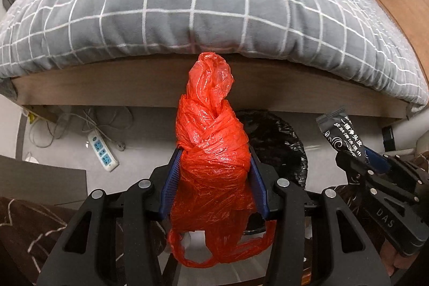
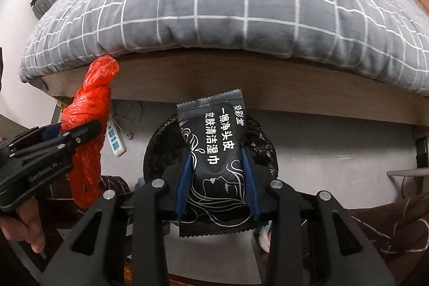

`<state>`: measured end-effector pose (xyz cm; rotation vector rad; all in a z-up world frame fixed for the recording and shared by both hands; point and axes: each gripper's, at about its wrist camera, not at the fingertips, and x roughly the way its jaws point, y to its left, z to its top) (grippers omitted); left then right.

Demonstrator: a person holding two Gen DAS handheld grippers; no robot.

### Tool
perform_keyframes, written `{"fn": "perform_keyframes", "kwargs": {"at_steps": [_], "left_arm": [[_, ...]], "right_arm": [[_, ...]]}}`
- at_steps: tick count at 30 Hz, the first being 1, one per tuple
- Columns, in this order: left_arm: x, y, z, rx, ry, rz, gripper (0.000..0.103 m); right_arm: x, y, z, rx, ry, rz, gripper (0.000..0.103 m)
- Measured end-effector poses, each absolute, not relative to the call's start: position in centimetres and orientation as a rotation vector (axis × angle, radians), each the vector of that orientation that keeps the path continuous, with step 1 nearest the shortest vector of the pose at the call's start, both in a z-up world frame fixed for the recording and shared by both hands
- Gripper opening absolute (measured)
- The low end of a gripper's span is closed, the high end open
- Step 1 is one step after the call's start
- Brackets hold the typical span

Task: Collect trash
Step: 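Open the right tool over the bin while the left tool releases the red bag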

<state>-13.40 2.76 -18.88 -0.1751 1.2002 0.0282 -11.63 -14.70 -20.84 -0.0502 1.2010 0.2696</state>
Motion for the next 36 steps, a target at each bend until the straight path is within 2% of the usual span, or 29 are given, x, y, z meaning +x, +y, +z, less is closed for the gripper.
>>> {"fn": "perform_keyframes", "kwargs": {"at_steps": [3,7,8,10,12,16,18,23,27,36], "left_arm": [[-13.5,3.7,-19.2,-0.184,1.204,0.043,0.046],[-14.1,5.1,-19.8,-0.200,1.218,0.069,0.046],[-14.1,5.4,-19.9,-0.202,1.222,0.078,0.046],[-14.4,6.1,-20.3,-0.210,1.230,0.089,0.046],[-14.5,6.3,-20.4,-0.215,1.233,0.093,0.046],[-14.5,6.0,-20.2,-0.210,1.225,0.081,0.046],[-14.5,5.6,-20.0,-0.206,1.221,0.068,0.046],[-14.0,3.9,-19.6,-0.183,1.212,0.042,0.046],[-13.5,2.3,-19.1,-0.161,1.206,0.019,0.046],[-12.5,-1.2,-18.5,-0.124,1.202,-0.016,0.046]], "right_arm": [[-11.4,-13.4,-21.3,-0.056,1.212,0.289,0.036],[-11.3,-12.1,-21.3,-0.061,1.207,0.303,0.043],[-11.2,-11.9,-21.3,-0.059,1.207,0.306,0.049],[-11.1,-11.5,-21.3,-0.056,1.206,0.308,0.053],[-11.3,-11.1,-21.2,-0.061,1.201,0.314,0.061],[-11.3,-11.0,-20.6,-0.081,1.175,0.304,0.068],[-11.3,-11.2,-19.9,-0.089,1.139,0.293,0.078],[-10.9,-12.8,-18.8,-0.079,1.103,0.250,0.084],[-10.9,-13.8,-18.1,-0.088,1.067,0.226,0.093],[-10.7,-17.3,-17.3,-0.079,1.019,0.147,0.095]]}}
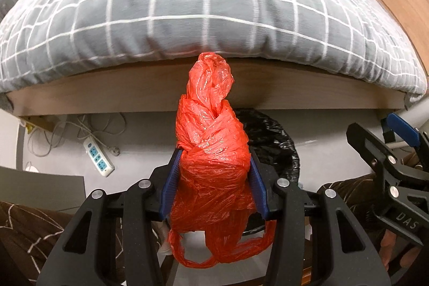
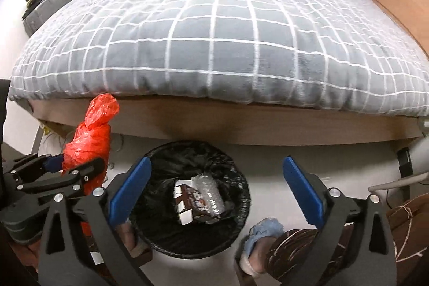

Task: Collect trash
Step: 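Open the right tool over the bin while the left tool releases the red bag, then raise both tools back toward the clear bag and yellow wrapper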

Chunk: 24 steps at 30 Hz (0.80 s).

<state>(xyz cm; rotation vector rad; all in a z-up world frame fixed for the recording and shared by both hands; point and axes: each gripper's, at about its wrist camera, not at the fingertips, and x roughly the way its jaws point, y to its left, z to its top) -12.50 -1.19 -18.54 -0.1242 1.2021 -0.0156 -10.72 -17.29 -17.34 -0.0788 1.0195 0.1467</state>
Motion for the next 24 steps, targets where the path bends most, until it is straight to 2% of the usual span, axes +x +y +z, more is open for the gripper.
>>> {"fn": "perform_keyframes", "kwargs": {"at_steps": [7,10,11,12,13,16,18,24], "left_arm": [[-12.1,-3.8,-18.5,-0.118,1.210,-0.071,0.047],[-12.0,-4.0,-18.4,-0.127,1.202,-0.074,0.051],[-12.1,-4.0,-18.2,-0.136,1.193,-0.071,0.061],[-12.1,-3.9,-18.0,-0.140,1.181,-0.067,0.077],[-12.3,-4.1,-17.8,-0.140,1.166,-0.059,0.084],[-12.5,-4.2,-16.9,-0.106,1.123,-0.029,0.088],[-12.5,-4.0,-16.6,-0.113,1.113,-0.018,0.096],[-11.7,-2.4,-15.6,-0.106,1.084,0.037,0.097]], "right_arm": [[-10.7,-19.1,-17.3,-0.076,1.020,0.079,0.095],[-10.9,-19.9,-17.0,-0.075,1.006,0.061,0.095],[-10.9,-20.2,-16.9,-0.069,1.005,0.054,0.095],[-10.8,-20.4,-16.8,-0.066,1.005,0.047,0.095],[-10.8,-20.4,-16.8,-0.065,1.005,0.043,0.095],[-10.5,-20.4,-16.7,-0.072,0.999,0.029,0.095],[-10.4,-20.5,-16.3,-0.071,0.986,0.025,0.095],[-9.9,-20.8,-14.9,-0.064,0.942,0.017,0.095]]}}
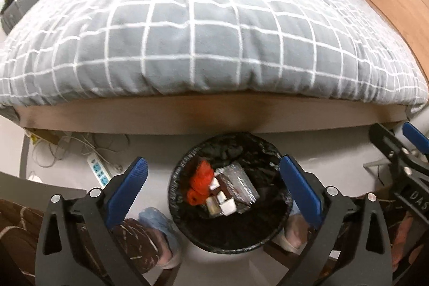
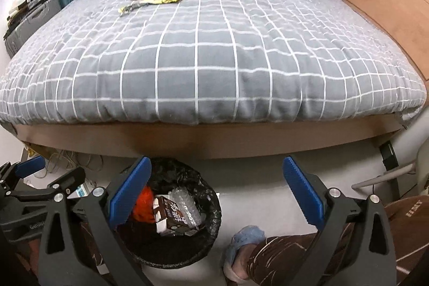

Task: Collect trash
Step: 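Raise both tools back toward the clear bag and yellow wrapper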

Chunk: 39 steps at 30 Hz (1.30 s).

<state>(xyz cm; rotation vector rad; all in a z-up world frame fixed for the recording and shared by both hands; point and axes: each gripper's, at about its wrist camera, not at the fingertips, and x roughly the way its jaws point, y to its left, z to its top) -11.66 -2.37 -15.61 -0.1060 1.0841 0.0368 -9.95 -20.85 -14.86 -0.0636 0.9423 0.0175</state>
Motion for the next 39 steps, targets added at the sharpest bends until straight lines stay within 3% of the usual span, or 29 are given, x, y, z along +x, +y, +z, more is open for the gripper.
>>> {"fn": "perform_keyframes", "kwargs": {"at_steps": [20,39], "left_arm": [[-5.9,1.7,-9.6,-0.091,0.892,0.129,0.097],[3.4,2.4,-5.3,-0.098,0.775,0.118,0.097]], "right_arm": [[-7.0,-19.5,-10.1,-0.110,0.770,0.055,0.095],[4.1,-17.3,-7.3,-0.095,0.745,0.108,0.095]]}}
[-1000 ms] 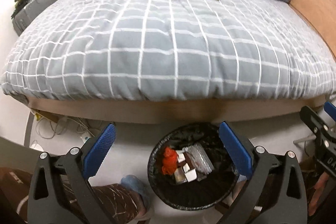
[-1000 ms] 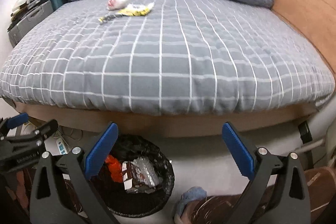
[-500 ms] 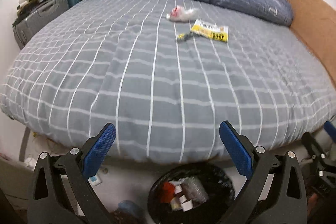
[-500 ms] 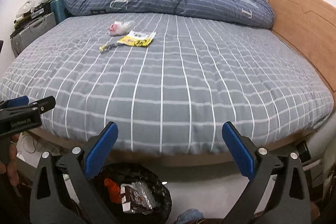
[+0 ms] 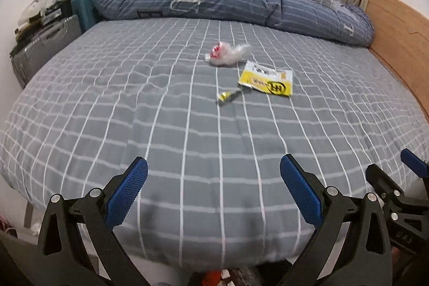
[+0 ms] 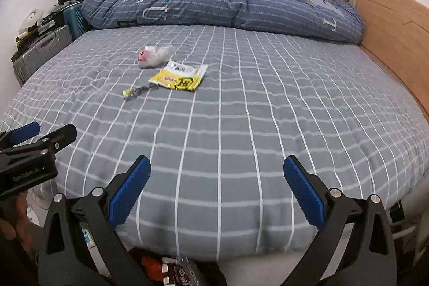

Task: Collect trash
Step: 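Raise both tools back toward the clear bag and yellow wrapper, then grasp the clear plastic bag with the left tool while the right tool grasps the yellow wrapper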

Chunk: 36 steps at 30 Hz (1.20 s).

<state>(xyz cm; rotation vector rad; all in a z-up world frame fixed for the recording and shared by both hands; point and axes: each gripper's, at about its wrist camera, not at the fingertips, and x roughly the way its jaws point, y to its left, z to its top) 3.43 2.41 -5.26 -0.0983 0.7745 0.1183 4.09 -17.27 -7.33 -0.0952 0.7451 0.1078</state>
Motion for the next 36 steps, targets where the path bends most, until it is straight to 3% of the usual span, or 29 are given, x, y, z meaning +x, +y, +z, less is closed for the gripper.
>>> {"fn": "perform_keyframes", "kwargs": {"at_steps": [36], "left_arm": [[30.3,5.0,-7.9,-0.123,0.812,0.059,0.096]], "right_arm": [[23.2,-16.8,-7.8,-0.141,0.788,0.133,0.095]]}}
